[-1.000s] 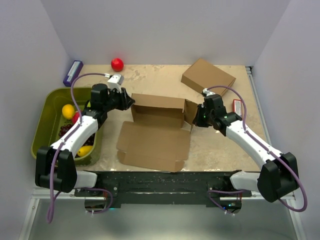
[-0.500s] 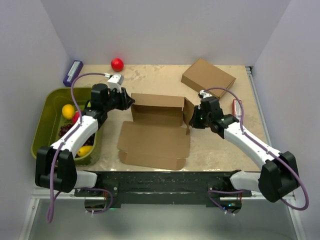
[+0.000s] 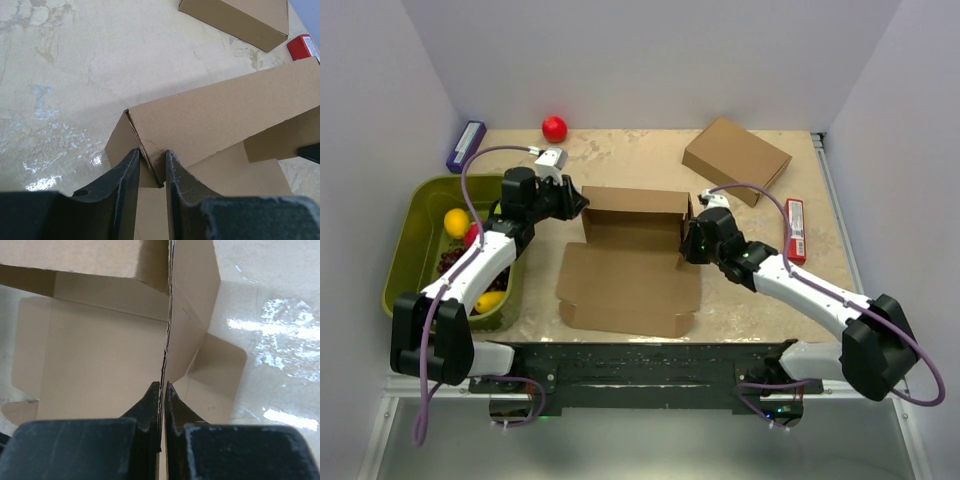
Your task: Fold the paper box
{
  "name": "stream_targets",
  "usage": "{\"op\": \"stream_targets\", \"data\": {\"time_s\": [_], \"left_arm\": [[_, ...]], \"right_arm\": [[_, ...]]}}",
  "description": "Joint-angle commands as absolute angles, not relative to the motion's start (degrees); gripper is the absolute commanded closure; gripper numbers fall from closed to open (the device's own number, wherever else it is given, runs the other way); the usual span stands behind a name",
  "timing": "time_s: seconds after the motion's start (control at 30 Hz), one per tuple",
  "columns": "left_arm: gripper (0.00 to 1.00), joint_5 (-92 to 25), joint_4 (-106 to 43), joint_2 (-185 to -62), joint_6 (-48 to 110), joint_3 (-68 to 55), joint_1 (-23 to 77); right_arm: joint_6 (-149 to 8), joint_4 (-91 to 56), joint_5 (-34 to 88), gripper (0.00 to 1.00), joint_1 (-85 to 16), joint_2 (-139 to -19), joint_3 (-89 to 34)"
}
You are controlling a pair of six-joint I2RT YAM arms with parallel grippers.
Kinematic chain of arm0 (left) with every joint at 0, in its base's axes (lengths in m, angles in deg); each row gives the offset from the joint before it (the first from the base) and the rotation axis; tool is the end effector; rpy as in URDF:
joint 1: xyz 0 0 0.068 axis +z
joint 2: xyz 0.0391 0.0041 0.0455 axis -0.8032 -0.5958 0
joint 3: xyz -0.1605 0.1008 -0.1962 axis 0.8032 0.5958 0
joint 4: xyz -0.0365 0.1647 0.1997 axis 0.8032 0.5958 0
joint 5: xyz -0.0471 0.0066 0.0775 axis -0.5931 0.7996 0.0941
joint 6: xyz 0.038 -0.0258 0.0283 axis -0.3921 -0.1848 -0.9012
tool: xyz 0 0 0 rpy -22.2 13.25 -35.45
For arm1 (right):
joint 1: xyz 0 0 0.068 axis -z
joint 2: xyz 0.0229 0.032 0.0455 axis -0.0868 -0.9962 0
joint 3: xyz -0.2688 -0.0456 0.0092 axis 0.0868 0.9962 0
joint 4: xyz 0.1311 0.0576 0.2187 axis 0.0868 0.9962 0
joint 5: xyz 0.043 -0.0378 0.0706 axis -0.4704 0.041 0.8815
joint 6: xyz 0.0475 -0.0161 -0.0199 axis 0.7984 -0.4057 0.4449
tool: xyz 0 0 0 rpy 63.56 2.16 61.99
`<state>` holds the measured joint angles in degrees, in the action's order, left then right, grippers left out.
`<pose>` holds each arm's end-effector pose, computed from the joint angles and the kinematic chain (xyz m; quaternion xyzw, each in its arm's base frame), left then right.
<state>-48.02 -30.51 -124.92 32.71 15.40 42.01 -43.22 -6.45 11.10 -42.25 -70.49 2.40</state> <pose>0.2942 -0.0737 0.2697 0.0925 0.8292 -0.2761 0.4771 0.2199 0.1607 0.2419 0.0081 0.8979 0.2002 0.3920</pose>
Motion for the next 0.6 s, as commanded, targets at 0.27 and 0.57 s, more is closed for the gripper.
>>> {"op": "stream_targets", "data": {"time_s": [0.27,0.57], "left_arm": [[0.70,-48.00,-22.33,-126.59,29.33,16.64,41.39],[0.70,-46.95,-21.80,-126.24,28.88,16.38,41.39]], "right_arm": [[-40.15,-18.38,16.05,0.61,-43.65,-73.32,-0.22],[-45.95,-6.08,16.57,0.26,-41.20,-67.70,-6.37]]}}
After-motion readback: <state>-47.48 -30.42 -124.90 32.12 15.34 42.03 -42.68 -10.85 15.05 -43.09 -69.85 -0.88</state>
